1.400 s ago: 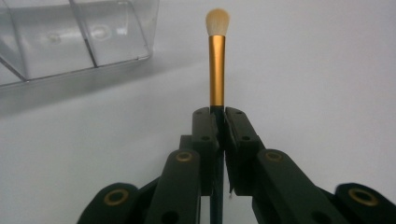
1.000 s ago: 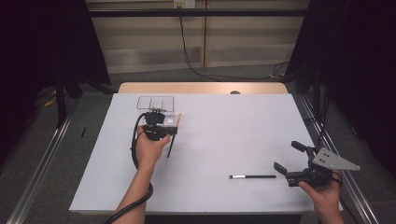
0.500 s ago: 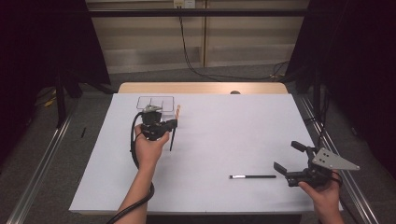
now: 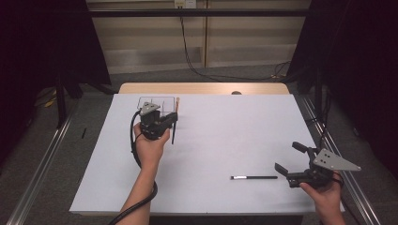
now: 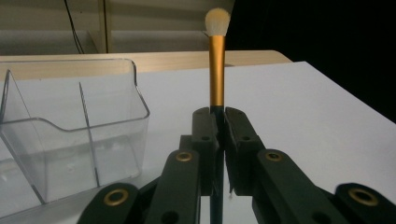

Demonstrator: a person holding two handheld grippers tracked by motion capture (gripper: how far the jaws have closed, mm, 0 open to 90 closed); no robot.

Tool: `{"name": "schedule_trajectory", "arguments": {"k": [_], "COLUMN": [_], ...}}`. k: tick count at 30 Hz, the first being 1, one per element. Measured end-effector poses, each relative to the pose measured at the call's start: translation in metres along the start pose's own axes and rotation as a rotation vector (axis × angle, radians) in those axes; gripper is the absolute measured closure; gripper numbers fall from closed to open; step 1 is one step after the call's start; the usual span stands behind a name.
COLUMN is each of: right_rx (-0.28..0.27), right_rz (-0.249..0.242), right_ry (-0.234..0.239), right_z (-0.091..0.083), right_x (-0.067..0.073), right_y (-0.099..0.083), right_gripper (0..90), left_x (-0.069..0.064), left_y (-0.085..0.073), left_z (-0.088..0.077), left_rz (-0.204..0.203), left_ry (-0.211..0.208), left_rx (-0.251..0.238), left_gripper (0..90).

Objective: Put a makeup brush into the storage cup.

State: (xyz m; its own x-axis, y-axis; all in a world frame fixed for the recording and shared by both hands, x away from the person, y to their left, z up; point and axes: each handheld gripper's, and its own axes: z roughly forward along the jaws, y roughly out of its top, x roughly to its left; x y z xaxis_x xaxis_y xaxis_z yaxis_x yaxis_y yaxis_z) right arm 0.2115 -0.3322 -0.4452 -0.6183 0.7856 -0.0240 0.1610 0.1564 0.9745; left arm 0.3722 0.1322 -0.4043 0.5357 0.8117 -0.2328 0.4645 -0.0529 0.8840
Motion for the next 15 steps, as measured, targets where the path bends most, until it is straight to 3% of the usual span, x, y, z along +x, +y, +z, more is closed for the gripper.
{"name": "schedule_trajectory", "arguments": {"k": [15], "right_rx": [-0.003], "right_rz": [-0.002], "right_ry": [0.001], "right_z": [0.0007], "right_x": [0.0001], "right_y": [-0.0002], "right_gripper": [0.0], "left_x": [0.0035], "left_y": [0.0006], "left_z": [-0.0042], "left_rz": [0.012], "left_ry": [0.031], "left_rx": [-0.146], "left_gripper": [83.6]}}
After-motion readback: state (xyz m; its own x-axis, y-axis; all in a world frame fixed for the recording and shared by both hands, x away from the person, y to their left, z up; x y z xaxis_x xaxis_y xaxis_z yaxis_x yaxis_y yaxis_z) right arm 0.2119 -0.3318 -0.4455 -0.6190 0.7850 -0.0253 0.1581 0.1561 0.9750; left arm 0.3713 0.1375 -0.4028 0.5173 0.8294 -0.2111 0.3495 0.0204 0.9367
